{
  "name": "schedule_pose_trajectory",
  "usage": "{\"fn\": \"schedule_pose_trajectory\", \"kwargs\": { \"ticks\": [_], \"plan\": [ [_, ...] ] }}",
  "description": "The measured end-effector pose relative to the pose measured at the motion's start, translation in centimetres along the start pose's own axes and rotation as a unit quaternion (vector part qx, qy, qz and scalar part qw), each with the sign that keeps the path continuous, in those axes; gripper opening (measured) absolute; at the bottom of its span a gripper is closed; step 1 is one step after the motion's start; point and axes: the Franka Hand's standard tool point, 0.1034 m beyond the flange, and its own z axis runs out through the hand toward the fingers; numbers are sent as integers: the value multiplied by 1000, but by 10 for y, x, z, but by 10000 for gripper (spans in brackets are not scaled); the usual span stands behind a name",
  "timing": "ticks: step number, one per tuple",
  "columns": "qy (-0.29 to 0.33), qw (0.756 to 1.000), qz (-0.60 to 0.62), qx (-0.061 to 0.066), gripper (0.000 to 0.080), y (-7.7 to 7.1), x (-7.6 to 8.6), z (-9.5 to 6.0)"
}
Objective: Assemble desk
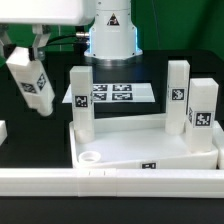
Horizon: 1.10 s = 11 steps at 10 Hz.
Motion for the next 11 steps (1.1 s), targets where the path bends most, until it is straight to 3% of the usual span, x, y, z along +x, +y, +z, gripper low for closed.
{"fn": "schedule_pose_trajectory", "kwargs": {
  "ticks": [2,4,9,11],
  "plan": [
    [81,997,-12,2,291,-20,7,-6],
    [105,994,-22,9,291,-42,12,-6],
    [117,992,-40,6,291,-47,14,-1],
    [127,989,-74,17,291,-64,13,0]
  ]
}}
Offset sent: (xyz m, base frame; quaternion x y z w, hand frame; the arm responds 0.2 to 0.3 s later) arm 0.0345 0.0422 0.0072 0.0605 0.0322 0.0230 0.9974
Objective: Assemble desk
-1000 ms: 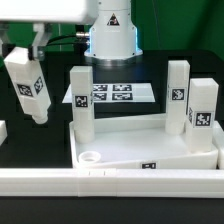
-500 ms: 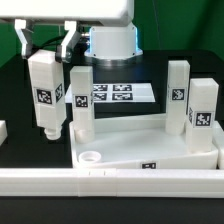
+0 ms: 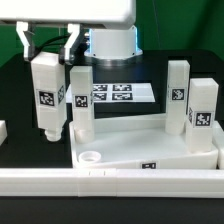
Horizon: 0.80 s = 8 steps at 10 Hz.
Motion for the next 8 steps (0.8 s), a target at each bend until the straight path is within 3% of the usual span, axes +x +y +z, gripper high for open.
{"fn": "schedule_pose_trajectory", "kwargs": {
  "ticks": [2,6,8],
  "plan": [
    [11,1000,-13,12,291,-23,3,-1],
    [10,1000,-14,14,291,-19,4,0],
    [8,1000,-19,18,291,-29,1,3]
  ]
}}
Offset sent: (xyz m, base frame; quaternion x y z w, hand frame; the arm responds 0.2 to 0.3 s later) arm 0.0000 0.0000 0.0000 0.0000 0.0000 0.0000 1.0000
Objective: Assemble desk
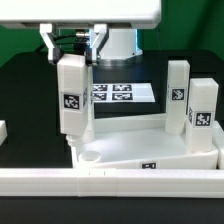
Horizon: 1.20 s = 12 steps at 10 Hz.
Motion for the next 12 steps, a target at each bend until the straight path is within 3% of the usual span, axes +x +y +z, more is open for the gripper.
{"fn": "schedule_pose_trajectory", "kwargs": {
  "ticks": [3,12],
  "plan": [
    [7,1000,-11,10,291,-27,-4,8],
    [4,1000,-6,3,291,-10,-6,11]
  ]
}}
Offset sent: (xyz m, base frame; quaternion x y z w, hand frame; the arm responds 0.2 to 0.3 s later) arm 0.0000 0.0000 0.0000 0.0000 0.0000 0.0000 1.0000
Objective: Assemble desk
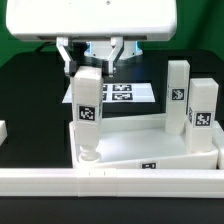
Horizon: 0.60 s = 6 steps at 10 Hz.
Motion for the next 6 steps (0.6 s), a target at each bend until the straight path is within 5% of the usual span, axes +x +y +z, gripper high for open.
{"fn": "schedule_pose_trajectory", "kwargs": {
  "ticks": [6],
  "plan": [
    [-7,1000,-2,-2,291,-1,-6,9]
  ]
}}
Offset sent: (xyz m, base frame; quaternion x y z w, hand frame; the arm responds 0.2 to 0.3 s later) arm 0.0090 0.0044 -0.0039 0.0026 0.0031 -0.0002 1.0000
